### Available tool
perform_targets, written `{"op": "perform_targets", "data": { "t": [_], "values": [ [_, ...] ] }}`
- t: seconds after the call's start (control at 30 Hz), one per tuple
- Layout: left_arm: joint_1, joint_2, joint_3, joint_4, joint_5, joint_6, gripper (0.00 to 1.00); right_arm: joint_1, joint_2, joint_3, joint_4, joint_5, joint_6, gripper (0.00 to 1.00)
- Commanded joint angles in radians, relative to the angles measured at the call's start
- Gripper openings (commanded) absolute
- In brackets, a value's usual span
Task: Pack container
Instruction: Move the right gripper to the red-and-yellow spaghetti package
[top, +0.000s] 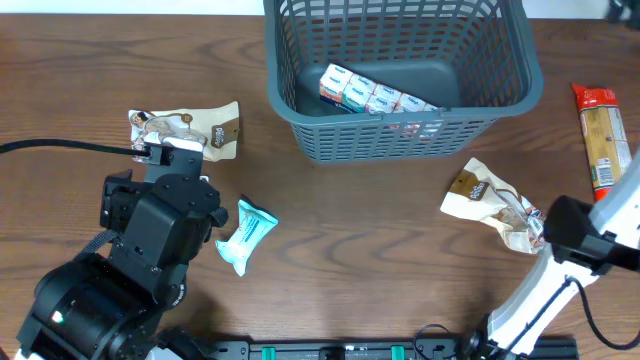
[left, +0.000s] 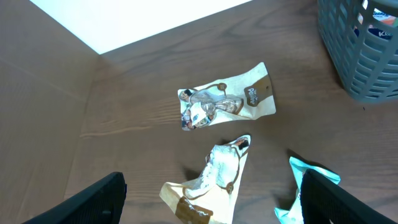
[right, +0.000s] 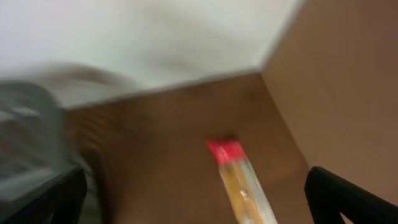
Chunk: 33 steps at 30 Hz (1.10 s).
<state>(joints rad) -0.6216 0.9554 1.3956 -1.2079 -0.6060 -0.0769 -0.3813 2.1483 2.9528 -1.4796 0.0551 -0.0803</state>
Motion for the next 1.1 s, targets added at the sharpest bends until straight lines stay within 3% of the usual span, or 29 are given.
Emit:
{"op": "perform_targets", "data": {
  "t": [0.0,0.27,0.37,0.43,0.53,0.57,0.9,1.07],
  "values": [
    [0.005,-0.002,0.013,-0.003,-0.012,0.005,0.78,-0.066,0.004,-0.018,-0.056,-0.052,0.003,0.99],
    [0.005,-0.002,0.013,-0.003,-0.012,0.006,0.78,-0.225,0.004,-0.11,-0.086,0.077,0.279,0.99],
    [0.005,-0.002,0.013,-0.003,-0.012,0.006,0.79,-0.275,0.005,-0.158,-0.072,0.07,0.306,0.99],
    [0.005,-0.002,0.013,-0.003,-0.012,0.005,0.79,-0.299,0.005,-0.199,-0.042,-0.001,0.176,0.99],
    [0.005,-0.002,0.013,-0.003,-0.012,0.005,0.78,-0.32,0.005,-0.275,-0.029,-0.213,-0.197,0.99],
    [0.005,-0.002,0.013,-0.003,-0.012,0.005,0.79,-0.323,0.005,-0.298,-0.029,-0.231,-0.252,0.99],
    [0.005,-0.002,0.013,-0.003,-0.012,0.005,0.78,-0.336,0.005,-0.545,0.121,-0.209,-0.327,0.99],
    [0.005,-0.002,0.013,-0.003,-0.012,0.005,0.79,-0.335,0.006,-0.628,0.136,-0.22,-0.539,0.99]
  ]
}}
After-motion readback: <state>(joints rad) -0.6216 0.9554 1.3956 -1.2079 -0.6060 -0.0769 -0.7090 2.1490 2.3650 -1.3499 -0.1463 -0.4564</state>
